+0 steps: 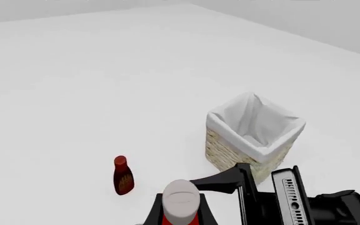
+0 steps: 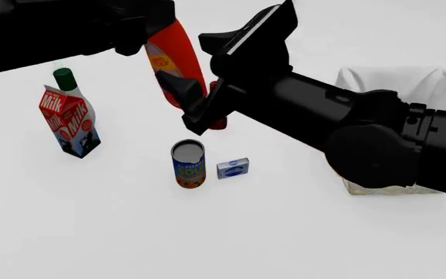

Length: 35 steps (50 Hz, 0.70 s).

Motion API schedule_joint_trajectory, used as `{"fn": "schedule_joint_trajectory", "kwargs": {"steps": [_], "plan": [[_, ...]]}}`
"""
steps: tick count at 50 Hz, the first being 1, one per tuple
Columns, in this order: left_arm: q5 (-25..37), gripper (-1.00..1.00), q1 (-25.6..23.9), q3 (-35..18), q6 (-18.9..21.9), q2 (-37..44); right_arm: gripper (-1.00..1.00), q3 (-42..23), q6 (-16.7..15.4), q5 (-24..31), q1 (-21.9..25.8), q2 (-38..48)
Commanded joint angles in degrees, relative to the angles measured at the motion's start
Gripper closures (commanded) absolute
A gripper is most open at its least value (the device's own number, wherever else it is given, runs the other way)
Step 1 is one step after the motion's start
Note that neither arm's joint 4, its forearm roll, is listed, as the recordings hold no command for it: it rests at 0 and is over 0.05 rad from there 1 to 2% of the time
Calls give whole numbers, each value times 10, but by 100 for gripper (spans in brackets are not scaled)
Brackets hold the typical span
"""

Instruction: Pick the ketchup and place it in the basket.

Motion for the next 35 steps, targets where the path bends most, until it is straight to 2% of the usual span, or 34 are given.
{"fn": "schedule_joint_trajectory", "kwargs": {"steps": [1, 18, 19, 35], "plan": [[8, 100, -5, -14, 7, -5, -100, -13, 2, -3, -4, 19], [7, 100, -9, -8, 1, -10, -100, -31, 0, -4, -3, 44], [7, 100, -8, -7, 1, -9, 100, -29, 1, -7, -3, 43], [5, 100, -14, -2, -2, -13, 100, -18, -3, -11, -8, 35]]}}
